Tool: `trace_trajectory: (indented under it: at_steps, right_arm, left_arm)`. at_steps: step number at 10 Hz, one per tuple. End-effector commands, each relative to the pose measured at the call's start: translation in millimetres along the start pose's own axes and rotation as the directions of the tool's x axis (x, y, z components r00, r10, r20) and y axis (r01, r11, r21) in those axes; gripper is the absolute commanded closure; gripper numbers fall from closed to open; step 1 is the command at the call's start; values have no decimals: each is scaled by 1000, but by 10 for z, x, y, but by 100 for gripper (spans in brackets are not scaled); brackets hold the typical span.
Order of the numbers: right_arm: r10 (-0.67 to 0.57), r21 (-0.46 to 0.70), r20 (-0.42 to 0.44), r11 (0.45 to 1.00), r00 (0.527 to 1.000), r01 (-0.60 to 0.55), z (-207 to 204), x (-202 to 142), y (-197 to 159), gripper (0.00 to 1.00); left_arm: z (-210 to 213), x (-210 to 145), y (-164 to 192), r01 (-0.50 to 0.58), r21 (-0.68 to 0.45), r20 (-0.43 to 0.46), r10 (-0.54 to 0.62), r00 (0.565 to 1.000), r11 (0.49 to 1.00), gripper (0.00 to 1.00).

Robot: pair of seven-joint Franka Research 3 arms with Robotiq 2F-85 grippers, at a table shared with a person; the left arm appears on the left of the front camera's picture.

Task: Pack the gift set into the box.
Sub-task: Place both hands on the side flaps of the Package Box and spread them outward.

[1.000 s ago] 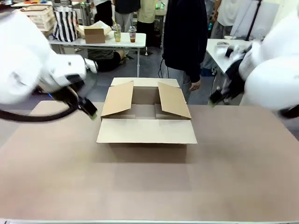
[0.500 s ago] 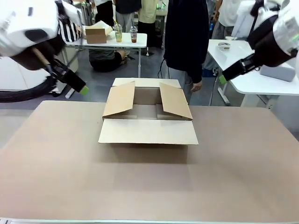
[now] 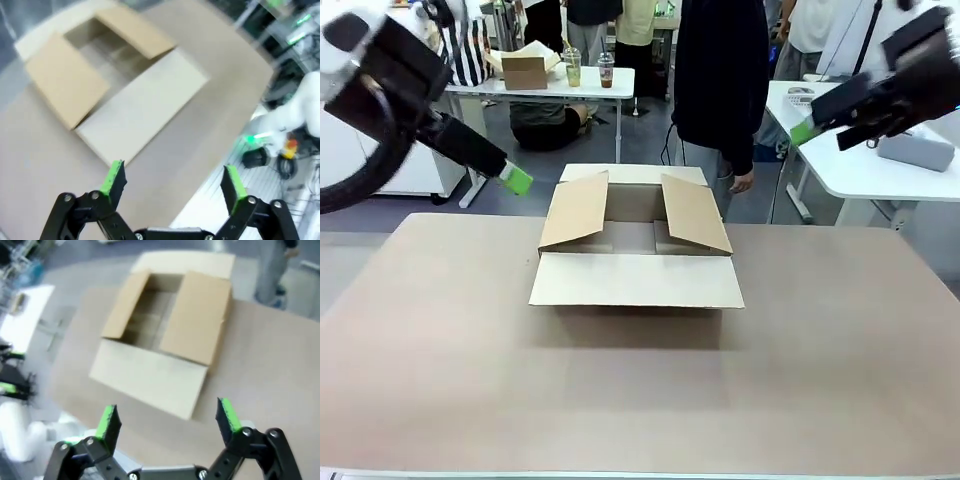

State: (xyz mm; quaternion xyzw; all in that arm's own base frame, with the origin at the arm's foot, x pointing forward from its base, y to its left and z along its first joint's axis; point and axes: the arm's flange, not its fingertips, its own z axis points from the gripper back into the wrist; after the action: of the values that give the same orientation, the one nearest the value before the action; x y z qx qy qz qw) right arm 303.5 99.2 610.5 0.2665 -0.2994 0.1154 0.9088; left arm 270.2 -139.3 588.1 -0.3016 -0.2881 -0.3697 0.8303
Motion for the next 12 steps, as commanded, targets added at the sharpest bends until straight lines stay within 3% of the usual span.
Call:
trace_trajectory:
  at_steps: [1,2,4,5,6,12]
  right_arm:
    - [-442,250,-78,859,893,447,255,-25,-405,0]
    - [-523,298,-104,795,846,528,275,-95,-649,0]
    - [-601,361,-62,730,796,580,291,-213,-967,0]
    - [-574,407,19,752,819,518,241,-259,-1017,0]
    - [-499,338,-105,796,860,503,358,-146,-914,0]
    - [-499,338,-105,796,860,503,358,-146,-914,0]
  left_arm:
    - [309,-305,336,-263,-261,123,302,945,929,0]
    - [398,-463,485,-286,-355,170,362,916,890,0]
    - [484,-748,759,-331,-449,251,473,845,830,0]
    - [452,-845,852,-343,-477,258,502,825,809,0]
    - [730,-351,789,-295,-432,218,416,883,852,0]
    - [730,-351,789,-295,-432,218,416,883,852,0]
